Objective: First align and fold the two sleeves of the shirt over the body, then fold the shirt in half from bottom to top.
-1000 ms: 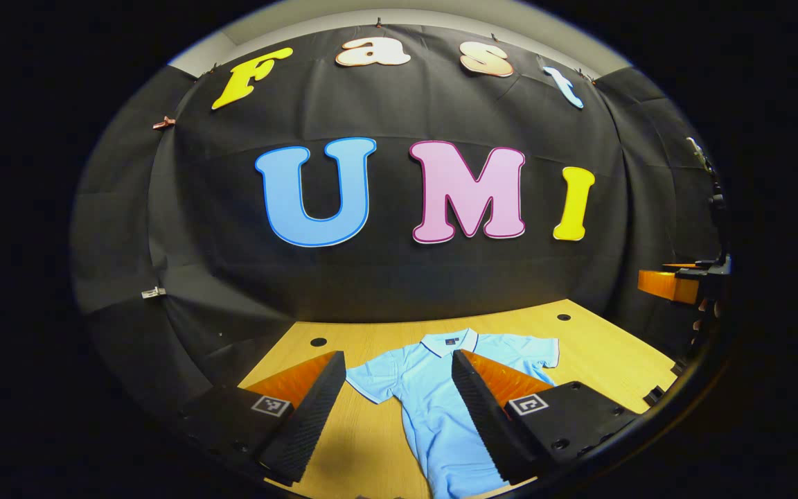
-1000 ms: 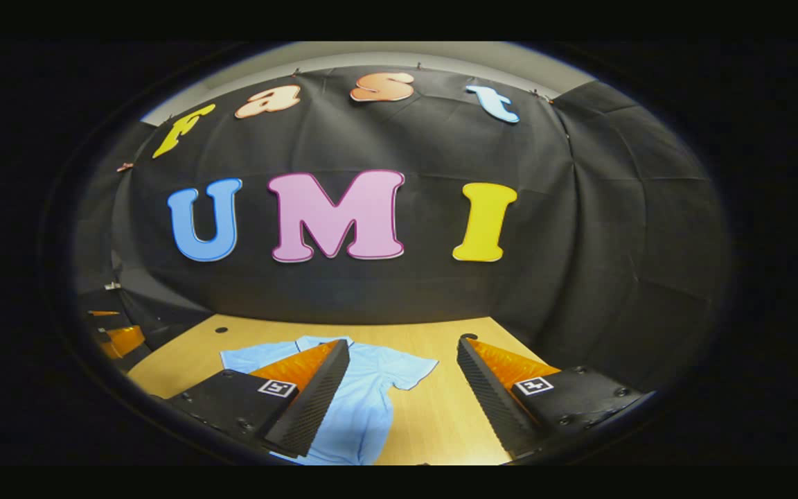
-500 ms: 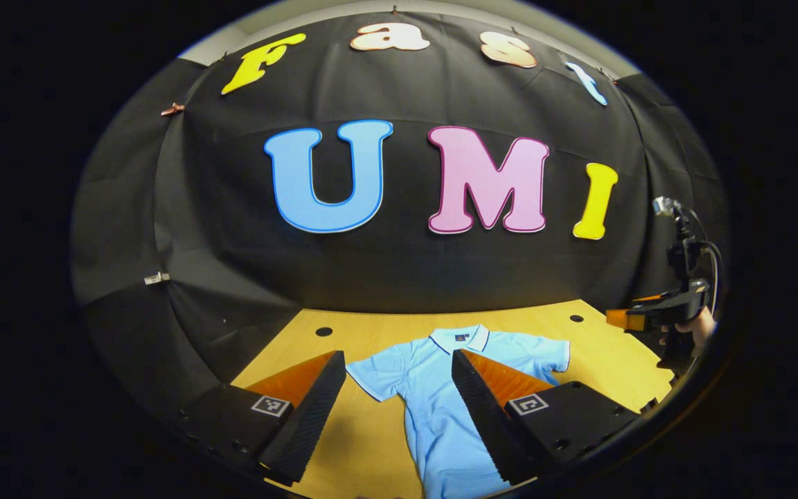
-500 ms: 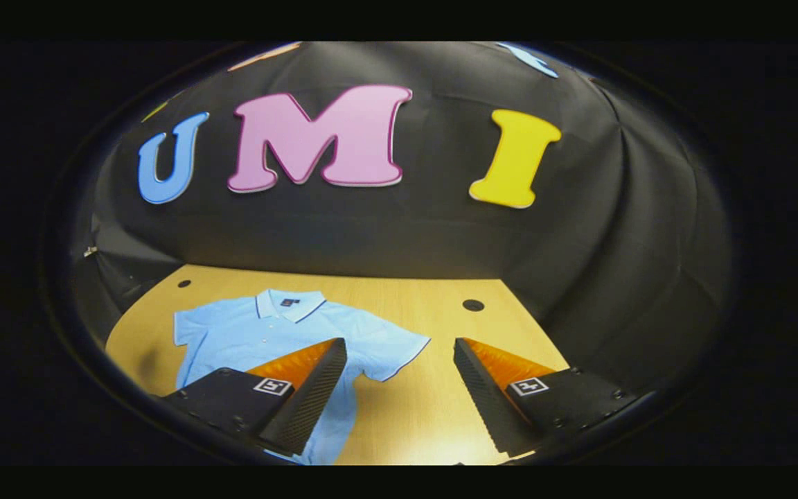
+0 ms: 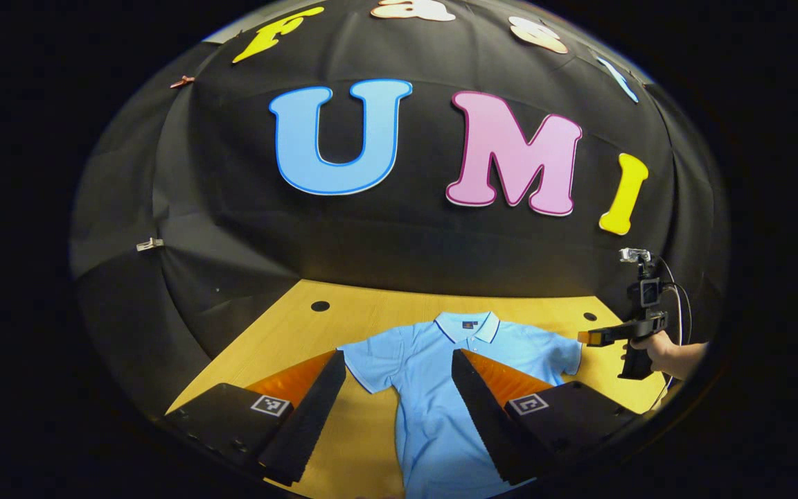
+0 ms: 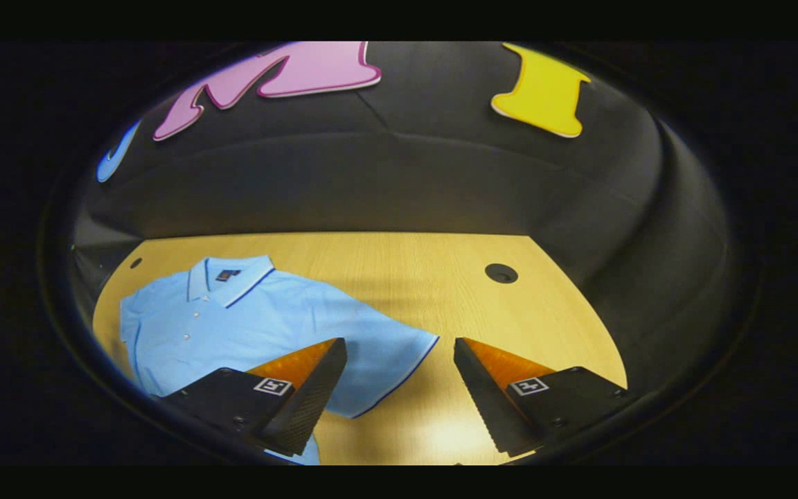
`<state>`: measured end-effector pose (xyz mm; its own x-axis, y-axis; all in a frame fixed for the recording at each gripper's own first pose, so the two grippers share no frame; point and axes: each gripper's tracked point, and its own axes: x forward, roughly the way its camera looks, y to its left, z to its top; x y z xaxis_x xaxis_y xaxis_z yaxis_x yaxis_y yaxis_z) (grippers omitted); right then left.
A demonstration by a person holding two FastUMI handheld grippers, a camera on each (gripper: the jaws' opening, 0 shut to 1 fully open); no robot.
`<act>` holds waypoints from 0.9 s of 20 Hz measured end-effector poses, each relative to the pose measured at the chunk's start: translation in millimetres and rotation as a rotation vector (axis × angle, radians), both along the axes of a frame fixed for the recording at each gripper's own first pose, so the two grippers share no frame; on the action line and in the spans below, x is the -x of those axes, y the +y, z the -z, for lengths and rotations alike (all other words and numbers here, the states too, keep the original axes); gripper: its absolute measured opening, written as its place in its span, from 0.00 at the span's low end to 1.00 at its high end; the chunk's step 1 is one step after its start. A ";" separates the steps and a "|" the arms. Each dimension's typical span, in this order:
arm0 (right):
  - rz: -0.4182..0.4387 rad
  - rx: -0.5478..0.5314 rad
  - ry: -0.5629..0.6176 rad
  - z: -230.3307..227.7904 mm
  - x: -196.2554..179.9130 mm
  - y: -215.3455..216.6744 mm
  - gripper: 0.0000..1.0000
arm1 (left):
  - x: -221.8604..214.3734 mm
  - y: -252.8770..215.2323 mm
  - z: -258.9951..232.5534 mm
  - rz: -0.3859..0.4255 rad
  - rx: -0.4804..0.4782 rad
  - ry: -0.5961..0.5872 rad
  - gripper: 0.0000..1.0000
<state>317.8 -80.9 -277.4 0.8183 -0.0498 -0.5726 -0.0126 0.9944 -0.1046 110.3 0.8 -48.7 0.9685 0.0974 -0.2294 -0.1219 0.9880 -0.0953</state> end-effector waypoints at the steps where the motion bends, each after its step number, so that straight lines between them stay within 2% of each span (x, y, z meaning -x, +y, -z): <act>1: 0.013 -0.004 0.010 8.4 -9.7 -3.7 0.98 | -5.4 2.5 1.8 -0.004 -0.005 0.007 0.99; 5: 0.072 -0.075 0.061 38.4 -30.4 -10.5 0.97 | -28.4 5.0 13.4 -0.015 0.016 0.021 0.99; 9: 0.046 -0.081 0.083 50.2 -31.9 -10.9 0.98 | -40.2 4.7 15.8 -0.018 0.011 0.023 0.99; 10: 0.038 -0.080 0.072 47.3 -32.0 -9.3 0.93 | -40.9 3.9 16.4 -0.019 0.013 0.021 0.99; 11: 0.019 -0.082 0.074 47.3 -31.1 -7.0 0.97 | -41.6 3.2 16.3 -0.021 0.012 0.020 0.99; 12: -0.001 -0.080 0.065 48.3 -32.6 -2.8 0.91 | -40.5 2.2 16.2 -0.024 0.010 0.018 0.99; 13: -0.030 -0.079 0.065 49.3 -32.5 2.6 0.91 | -39.0 1.2 16.3 -0.026 0.008 0.017 0.99; 15: -0.076 -0.079 0.059 48.7 -29.9 9.4 0.67 | -35.8 -0.1 16.8 -0.033 -0.004 0.007 0.99; 16: -0.091 -0.077 0.054 49.7 -30.1 13.9 0.41 | -33.8 -1.5 18.5 -0.033 -0.012 0.006 0.99; 17: -0.103 -0.075 0.052 49.1 -28.9 19.5 0.41 | -32.4 -1.2 21.5 -0.032 -0.020 0.011 0.99; 18: -0.106 -0.060 0.046 49.8 -30.7 20.5 0.14 | -29.8 -1.3 24.3 -0.034 -0.025 0.015 0.99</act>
